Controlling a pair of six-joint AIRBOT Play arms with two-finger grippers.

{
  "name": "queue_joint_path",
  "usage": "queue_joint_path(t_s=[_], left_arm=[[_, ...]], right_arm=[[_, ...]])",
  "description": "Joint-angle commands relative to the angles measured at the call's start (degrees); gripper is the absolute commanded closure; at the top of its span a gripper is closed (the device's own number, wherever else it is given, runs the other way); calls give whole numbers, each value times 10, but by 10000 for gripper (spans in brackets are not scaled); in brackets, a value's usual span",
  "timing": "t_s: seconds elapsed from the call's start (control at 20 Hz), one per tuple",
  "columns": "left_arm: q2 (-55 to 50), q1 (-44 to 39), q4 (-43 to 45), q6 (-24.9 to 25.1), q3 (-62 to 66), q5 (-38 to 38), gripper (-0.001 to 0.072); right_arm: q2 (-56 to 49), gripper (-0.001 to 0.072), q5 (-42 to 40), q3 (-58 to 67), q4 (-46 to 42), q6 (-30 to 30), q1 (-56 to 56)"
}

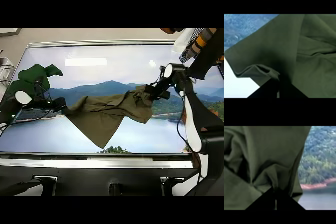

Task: Fold the clothes and pants, and hang the long-sleeved shirts on hangers.

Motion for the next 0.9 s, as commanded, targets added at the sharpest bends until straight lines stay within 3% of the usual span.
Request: queue_joint_path(t_s=[0.0, 0.15, 0.3, 0.45, 0.5, 0.85], left_arm=[[-27, -6, 0, 13, -8, 4, 692], [-27, -6, 0, 15, -7, -5, 692], [-24, -6, 0, 15, -8, -17, 692], [-24, -6, 1, 15, -8, -22, 692], [-24, -6, 1, 15, -8, -23, 691], [-24, -6, 2, 15, -8, -24, 692]], right_arm=[[-30, 621, -39, 3, 4, 18, -3], [-14, 361, 17, 12, 54, -18, -44], [23, 351, 102, 12, 154, -84, -143], [63, 340, 153, -37, 202, -109, -232], [79, 275, 151, -75, 214, -113, -246], [144, 259, -32, -388, 382, -183, -207]])
